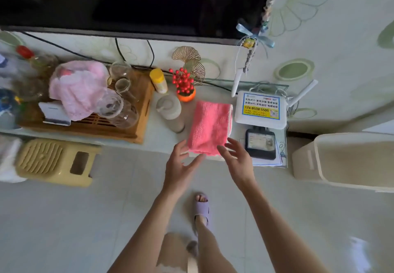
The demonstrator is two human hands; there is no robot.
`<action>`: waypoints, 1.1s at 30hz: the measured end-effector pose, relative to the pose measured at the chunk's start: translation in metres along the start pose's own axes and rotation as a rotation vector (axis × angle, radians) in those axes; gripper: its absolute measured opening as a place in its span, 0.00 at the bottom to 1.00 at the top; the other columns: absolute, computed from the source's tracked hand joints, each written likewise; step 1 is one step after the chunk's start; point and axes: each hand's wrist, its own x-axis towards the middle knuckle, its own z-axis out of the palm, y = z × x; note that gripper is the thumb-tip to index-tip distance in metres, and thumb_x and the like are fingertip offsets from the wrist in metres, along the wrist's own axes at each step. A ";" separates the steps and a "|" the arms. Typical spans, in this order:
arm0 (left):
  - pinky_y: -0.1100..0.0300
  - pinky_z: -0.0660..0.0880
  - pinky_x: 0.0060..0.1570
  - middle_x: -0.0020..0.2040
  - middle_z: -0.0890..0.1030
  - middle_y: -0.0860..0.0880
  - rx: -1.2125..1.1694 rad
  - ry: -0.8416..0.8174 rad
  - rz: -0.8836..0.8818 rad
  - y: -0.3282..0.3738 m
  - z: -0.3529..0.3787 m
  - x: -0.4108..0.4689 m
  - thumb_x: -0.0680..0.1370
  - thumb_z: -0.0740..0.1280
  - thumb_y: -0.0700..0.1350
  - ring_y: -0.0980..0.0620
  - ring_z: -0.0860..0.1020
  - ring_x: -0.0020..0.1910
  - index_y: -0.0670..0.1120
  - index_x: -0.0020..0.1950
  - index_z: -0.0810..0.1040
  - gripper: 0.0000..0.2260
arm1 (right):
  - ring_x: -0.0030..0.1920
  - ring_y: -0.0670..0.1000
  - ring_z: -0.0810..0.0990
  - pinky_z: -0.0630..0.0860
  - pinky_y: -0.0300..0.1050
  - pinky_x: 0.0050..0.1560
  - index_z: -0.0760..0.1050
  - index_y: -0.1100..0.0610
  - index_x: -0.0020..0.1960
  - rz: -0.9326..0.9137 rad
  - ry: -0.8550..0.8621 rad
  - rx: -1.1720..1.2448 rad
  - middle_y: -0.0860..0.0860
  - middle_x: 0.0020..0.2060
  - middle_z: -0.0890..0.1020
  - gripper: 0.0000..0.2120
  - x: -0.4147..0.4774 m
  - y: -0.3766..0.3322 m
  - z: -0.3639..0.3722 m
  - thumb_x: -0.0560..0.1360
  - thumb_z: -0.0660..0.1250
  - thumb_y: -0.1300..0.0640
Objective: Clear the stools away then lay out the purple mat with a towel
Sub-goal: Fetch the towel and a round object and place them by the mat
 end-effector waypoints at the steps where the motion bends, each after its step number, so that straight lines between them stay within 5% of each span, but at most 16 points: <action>1: 0.77 0.69 0.42 0.48 0.76 0.69 0.008 0.005 -0.008 -0.003 0.005 0.017 0.68 0.76 0.51 0.72 0.75 0.49 0.66 0.50 0.70 0.19 | 0.54 0.49 0.78 0.72 0.27 0.45 0.72 0.58 0.67 0.026 0.021 0.013 0.52 0.58 0.80 0.23 0.014 0.005 0.004 0.74 0.70 0.52; 4: 0.77 0.69 0.46 0.49 0.79 0.70 0.011 -0.015 -0.016 -0.013 0.018 0.055 0.68 0.76 0.52 0.74 0.75 0.50 0.63 0.50 0.72 0.17 | 0.60 0.49 0.75 0.71 0.40 0.57 0.71 0.55 0.68 0.069 0.059 0.026 0.51 0.62 0.77 0.25 0.045 0.019 0.015 0.74 0.71 0.51; 10: 0.46 0.67 0.66 0.68 0.71 0.43 0.219 -0.118 -0.027 -0.049 0.054 0.129 0.71 0.73 0.54 0.45 0.70 0.67 0.44 0.70 0.67 0.32 | 0.66 0.41 0.68 0.64 0.38 0.63 0.60 0.50 0.75 0.017 0.148 0.031 0.40 0.63 0.70 0.37 0.106 0.051 0.043 0.70 0.70 0.44; 13: 0.50 0.62 0.69 0.73 0.63 0.40 0.303 -0.068 0.001 -0.058 0.068 0.150 0.73 0.70 0.54 0.42 0.62 0.71 0.41 0.75 0.60 0.36 | 0.69 0.47 0.68 0.66 0.45 0.67 0.56 0.49 0.77 0.023 0.223 0.037 0.46 0.69 0.70 0.38 0.134 0.060 0.056 0.72 0.71 0.48; 16: 0.48 0.66 0.66 0.67 0.71 0.39 0.250 -0.040 0.042 -0.072 0.075 0.172 0.75 0.69 0.53 0.41 0.69 0.66 0.38 0.71 0.64 0.31 | 0.67 0.50 0.70 0.66 0.46 0.66 0.58 0.51 0.76 0.087 0.332 -0.061 0.53 0.68 0.71 0.37 0.157 0.076 0.071 0.72 0.70 0.44; 19: 0.53 0.69 0.61 0.62 0.76 0.39 0.134 -0.035 0.010 -0.077 0.076 0.180 0.76 0.68 0.50 0.42 0.74 0.61 0.35 0.64 0.69 0.24 | 0.53 0.51 0.79 0.71 0.36 0.50 0.72 0.56 0.62 0.141 0.370 -0.073 0.50 0.51 0.79 0.24 0.166 0.080 0.077 0.72 0.69 0.43; 21: 0.63 0.69 0.51 0.55 0.78 0.42 0.127 -0.057 0.020 -0.080 0.071 0.179 0.77 0.68 0.49 0.47 0.76 0.54 0.36 0.56 0.71 0.18 | 0.39 0.44 0.78 0.67 0.27 0.34 0.73 0.55 0.48 0.140 0.412 -0.022 0.43 0.38 0.78 0.14 0.166 0.080 0.081 0.73 0.70 0.46; 23: 0.70 0.68 0.43 0.50 0.78 0.47 0.108 -0.098 0.057 -0.079 0.063 0.177 0.76 0.68 0.48 0.53 0.76 0.48 0.41 0.52 0.71 0.13 | 0.31 0.35 0.74 0.66 0.25 0.30 0.72 0.54 0.42 0.122 0.456 0.029 0.40 0.33 0.76 0.12 0.159 0.078 0.084 0.73 0.71 0.48; 27: 0.72 0.71 0.44 0.49 0.80 0.50 0.070 -0.180 0.146 -0.077 0.044 0.158 0.76 0.68 0.47 0.59 0.78 0.45 0.41 0.55 0.73 0.13 | 0.25 0.36 0.72 0.67 0.30 0.28 0.69 0.54 0.36 0.088 0.516 0.147 0.45 0.29 0.75 0.15 0.127 0.073 0.086 0.72 0.72 0.49; 30: 0.72 0.71 0.44 0.47 0.80 0.52 0.088 -0.211 0.219 -0.076 0.034 0.136 0.76 0.68 0.47 0.62 0.77 0.43 0.42 0.56 0.73 0.13 | 0.32 0.44 0.75 0.76 0.45 0.35 0.72 0.58 0.39 0.109 0.536 0.271 0.53 0.33 0.80 0.16 0.094 0.075 0.087 0.72 0.72 0.46; 33: 0.68 0.72 0.44 0.48 0.80 0.51 0.122 -0.323 0.253 -0.077 0.038 0.094 0.76 0.68 0.48 0.59 0.78 0.43 0.44 0.58 0.73 0.14 | 0.32 0.44 0.75 0.76 0.46 0.36 0.73 0.54 0.39 0.136 0.667 0.383 0.45 0.32 0.79 0.13 0.045 0.089 0.072 0.71 0.72 0.46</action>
